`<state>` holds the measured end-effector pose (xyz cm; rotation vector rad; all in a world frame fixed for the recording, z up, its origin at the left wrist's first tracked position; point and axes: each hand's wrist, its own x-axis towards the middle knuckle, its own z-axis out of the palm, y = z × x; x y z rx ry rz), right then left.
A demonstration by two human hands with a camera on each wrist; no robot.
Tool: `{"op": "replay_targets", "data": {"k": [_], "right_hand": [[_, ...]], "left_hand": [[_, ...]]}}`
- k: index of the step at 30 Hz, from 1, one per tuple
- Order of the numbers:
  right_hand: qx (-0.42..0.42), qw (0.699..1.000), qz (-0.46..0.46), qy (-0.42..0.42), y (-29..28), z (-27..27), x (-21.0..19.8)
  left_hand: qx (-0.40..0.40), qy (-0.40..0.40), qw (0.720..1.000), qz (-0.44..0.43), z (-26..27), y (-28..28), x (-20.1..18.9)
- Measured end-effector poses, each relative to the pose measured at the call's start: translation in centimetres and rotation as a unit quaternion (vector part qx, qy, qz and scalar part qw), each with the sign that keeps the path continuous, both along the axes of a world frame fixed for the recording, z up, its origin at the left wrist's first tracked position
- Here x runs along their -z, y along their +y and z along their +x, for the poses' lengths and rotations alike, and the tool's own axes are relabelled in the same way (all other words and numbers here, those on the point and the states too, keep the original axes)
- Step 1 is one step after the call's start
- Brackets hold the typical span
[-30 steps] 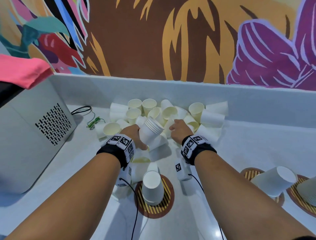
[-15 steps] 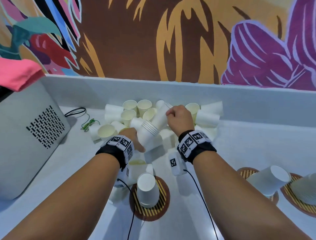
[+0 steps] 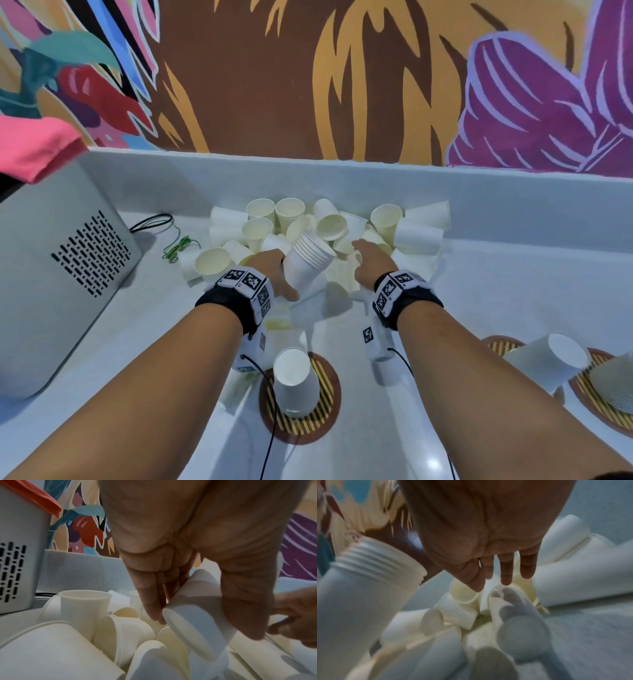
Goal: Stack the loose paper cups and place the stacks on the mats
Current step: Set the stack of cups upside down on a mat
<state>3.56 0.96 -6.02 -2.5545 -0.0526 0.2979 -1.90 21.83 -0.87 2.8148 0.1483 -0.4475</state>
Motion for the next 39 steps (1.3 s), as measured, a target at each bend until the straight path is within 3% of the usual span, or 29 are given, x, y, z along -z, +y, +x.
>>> {"op": "replay_targets", "data": {"k": [2,5,9,12,16,23,29,34,39], "right_hand": [[-0.045,0.997,-0.066,0.023,0.0,-0.2,1.6],[-0.070,0.989,-0.130,-0.013,0.1,-0.7,3.2],[-0.010,0.989,-0.129,-0.076,0.2,-0.7,3.0],[0.014,0.994,-0.092,-0.059,0.2,0.2,3.0],[0.001,0.999,-0.051,0.004,0.5,0.7,3.1],[-0.012,0.998,-0.050,0.024,1.6,-0.2,3.8],[-0.046,0.999,-0.028,0.006,1.7,0.1,4.4],[-0.112,0.992,-0.064,-0.001,2.4,0.7,4.0],[-0.069,0.996,-0.060,0.012,3.0,0.4,3.2]], "left_hand": [[0.003,0.002,1.000,0.007,-0.1,0.1,0.1],[0.002,0.006,1.000,0.010,-0.1,0.4,0.1],[-0.001,0.010,1.000,0.005,-0.1,0.7,0.0],[-0.002,0.014,1.000,0.004,-0.1,0.9,0.0],[-0.006,0.016,1.000,0.006,-0.3,1.1,0.2],[-0.019,0.016,1.000,-0.006,-0.5,1.5,0.3],[-0.028,0.019,0.999,-0.013,-0.7,1.8,0.4],[-0.029,0.020,0.999,-0.007,-0.9,2.0,0.4],[-0.035,0.023,0.999,-0.001,-1.0,2.2,0.4]]}}
